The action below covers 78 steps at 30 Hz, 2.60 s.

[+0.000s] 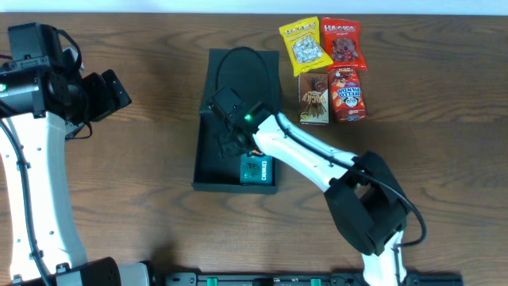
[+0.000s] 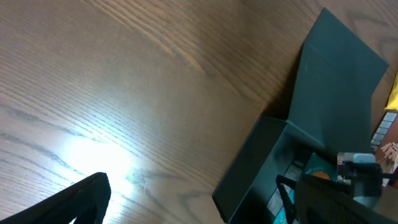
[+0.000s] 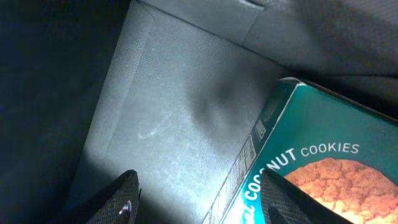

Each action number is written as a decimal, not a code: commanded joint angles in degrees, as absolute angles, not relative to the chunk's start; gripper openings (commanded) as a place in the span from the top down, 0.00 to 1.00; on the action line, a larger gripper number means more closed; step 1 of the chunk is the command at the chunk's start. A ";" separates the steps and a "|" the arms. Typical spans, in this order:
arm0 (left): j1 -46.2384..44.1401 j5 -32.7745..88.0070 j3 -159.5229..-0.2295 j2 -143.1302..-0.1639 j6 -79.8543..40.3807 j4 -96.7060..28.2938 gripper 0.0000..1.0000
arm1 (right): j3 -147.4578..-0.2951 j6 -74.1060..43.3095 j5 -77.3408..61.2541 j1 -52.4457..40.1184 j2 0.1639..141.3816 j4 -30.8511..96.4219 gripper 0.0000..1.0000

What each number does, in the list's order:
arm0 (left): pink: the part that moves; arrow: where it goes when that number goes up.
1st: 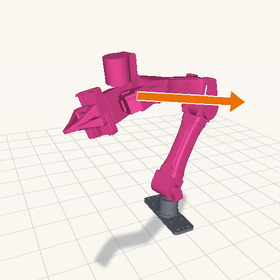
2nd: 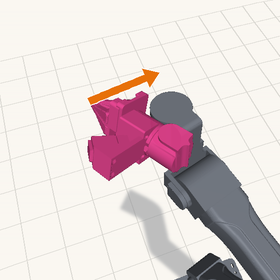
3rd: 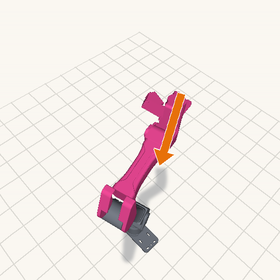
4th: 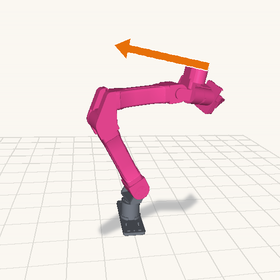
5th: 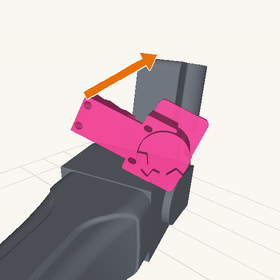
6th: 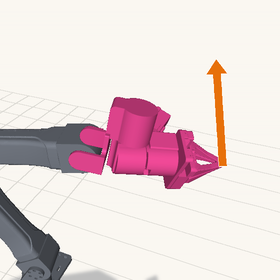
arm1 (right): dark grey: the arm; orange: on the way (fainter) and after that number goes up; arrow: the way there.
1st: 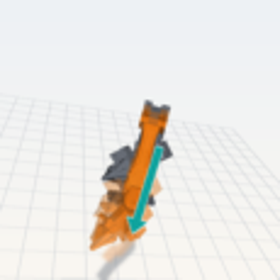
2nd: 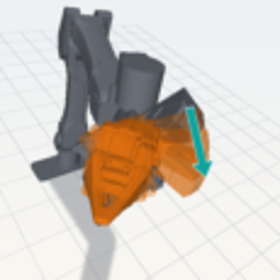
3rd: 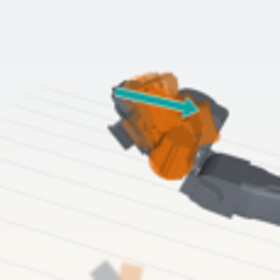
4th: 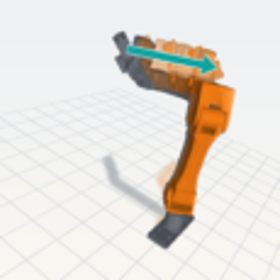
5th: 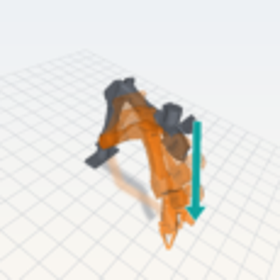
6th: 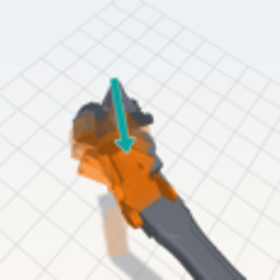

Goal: Pack container
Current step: 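Lower the cookie box flat in the box and open the right gripper, then move the right gripper back to the red candy bag, then grasp the red candy bag with the right gripper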

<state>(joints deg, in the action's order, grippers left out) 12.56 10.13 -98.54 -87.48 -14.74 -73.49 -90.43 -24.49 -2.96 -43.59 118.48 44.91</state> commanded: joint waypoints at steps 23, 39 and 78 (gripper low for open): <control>12.78 9.96 -99.15 -87.26 -13.72 -73.30 0.05 | -112.29 -12.14 -30.65 6.02 125.84 28.29 0.16; 12.73 10.15 -99.15 -87.26 -15.70 -73.23 0.05 | -112.31 -22.26 -36.60 9.82 143.61 16.32 0.14; 12.73 9.65 -99.15 -87.26 -12.40 -72.79 0.05 | -122.45 -26.35 -51.81 6.24 143.59 17.65 0.98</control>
